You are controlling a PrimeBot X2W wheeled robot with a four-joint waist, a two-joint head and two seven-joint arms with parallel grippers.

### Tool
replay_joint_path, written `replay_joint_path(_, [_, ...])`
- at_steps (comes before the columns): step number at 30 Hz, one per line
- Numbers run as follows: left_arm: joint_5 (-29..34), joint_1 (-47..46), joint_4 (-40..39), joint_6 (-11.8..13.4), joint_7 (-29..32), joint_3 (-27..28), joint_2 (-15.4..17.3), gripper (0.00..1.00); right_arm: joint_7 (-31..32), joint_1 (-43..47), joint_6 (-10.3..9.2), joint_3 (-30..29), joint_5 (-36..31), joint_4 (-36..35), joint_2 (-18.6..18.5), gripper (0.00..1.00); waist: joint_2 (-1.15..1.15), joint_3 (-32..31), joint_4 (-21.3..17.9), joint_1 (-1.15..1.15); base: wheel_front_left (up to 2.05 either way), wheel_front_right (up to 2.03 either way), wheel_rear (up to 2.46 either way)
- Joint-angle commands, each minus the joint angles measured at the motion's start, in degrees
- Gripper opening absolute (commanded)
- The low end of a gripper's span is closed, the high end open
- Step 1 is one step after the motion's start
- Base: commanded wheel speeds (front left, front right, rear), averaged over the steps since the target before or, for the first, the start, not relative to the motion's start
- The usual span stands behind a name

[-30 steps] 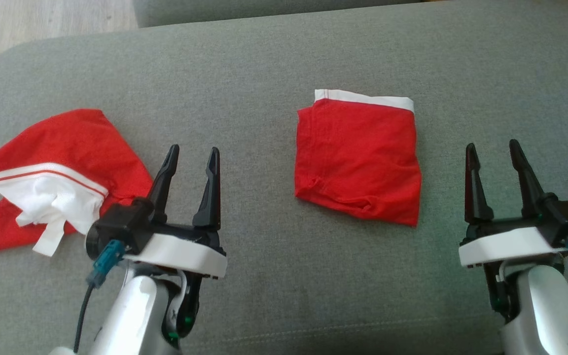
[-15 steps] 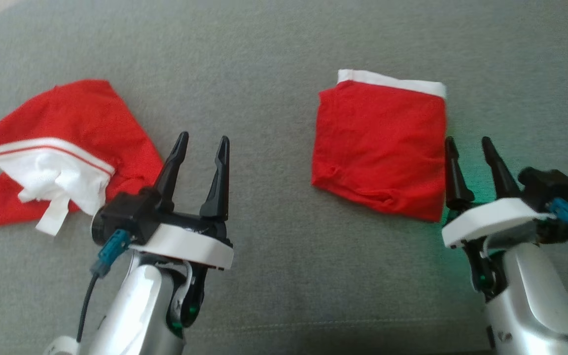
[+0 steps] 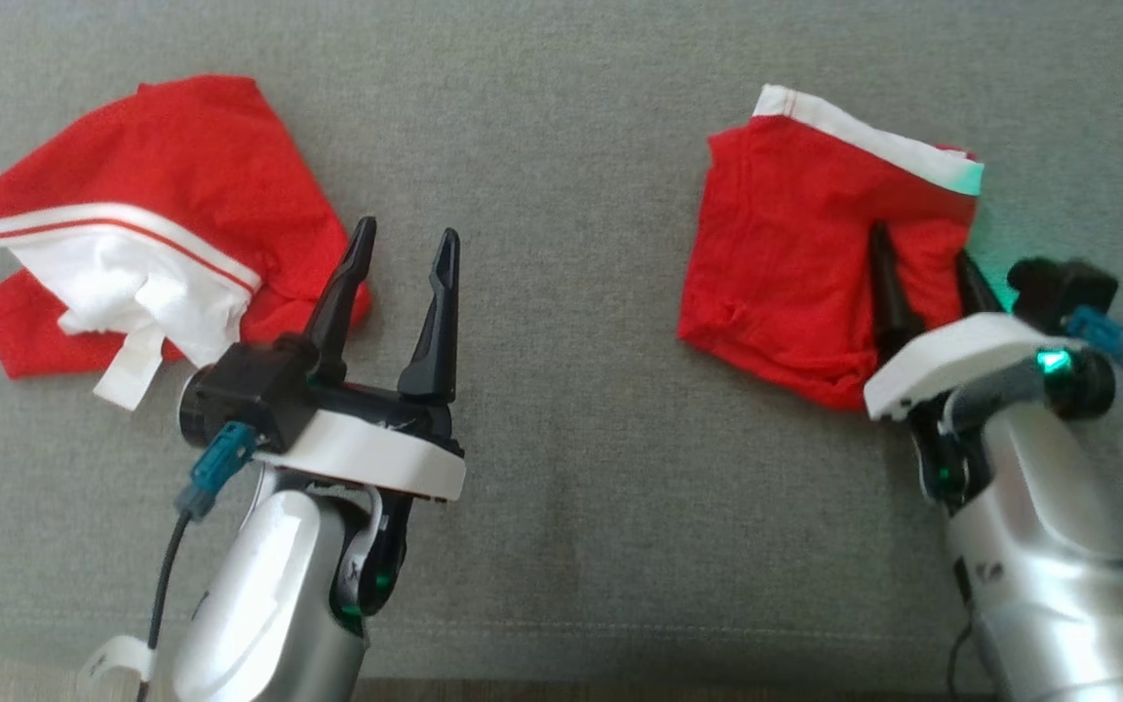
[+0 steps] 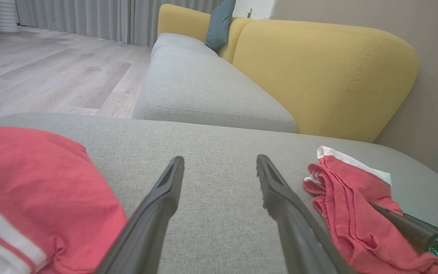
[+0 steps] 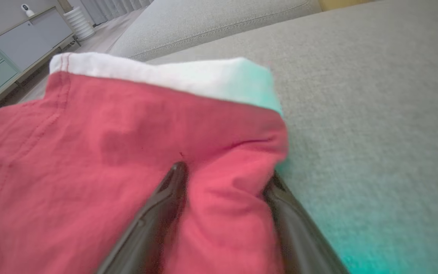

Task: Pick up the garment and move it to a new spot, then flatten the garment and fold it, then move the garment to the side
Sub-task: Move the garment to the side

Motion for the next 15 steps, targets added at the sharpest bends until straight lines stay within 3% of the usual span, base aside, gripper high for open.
replay_joint_path(1, [0.1,-1.9,-2.1,-0.1,-0.3,1.5,0.3,1.00,0.0,-0.6,0.39,2.2,-0.3,0.9,0.5,0.49,0.00,0.8,0.4,0.00,0.00,0.00,0.00])
replay_joint_path(2, [0.1,-1.9,-2.2,-0.1,-0.3,1.7,0.3,1.00,-0.5,-1.2,0.39,2.5,-0.6,1.6,0.5,0.00,0.00,0.9,0.3,0.00,0.00,0.00,0.00])
replay_joint_path(6, [0.5,-2.0,-2.1,-0.1,-0.3,2.2,0.3,1.00,-3.0,-3.1,0.39,2.6,-4.7,2.7,0.5,0.00,0.00,1.0,-0.7,0.00,0.00,0.00,0.00])
replay_joint_path(10, [0.7,-2.0,-2.1,-0.4,-0.3,2.7,0.3,1.00,-4.0,-4.7,0.39,0.3,-14.4,0.4,0.2,0.00,0.00,0.1,-2.9,0.00,0.00,0.00,0.00])
replay_joint_path(15, [0.9,-2.1,-2.3,-0.5,-0.3,2.9,0.3,1.00,-1.3,-5.5,0.39,-0.1,-21.1,-4.3,-5.5,0.00,0.00,-0.2,-4.7,0.00,0.00,0.00,0.00])
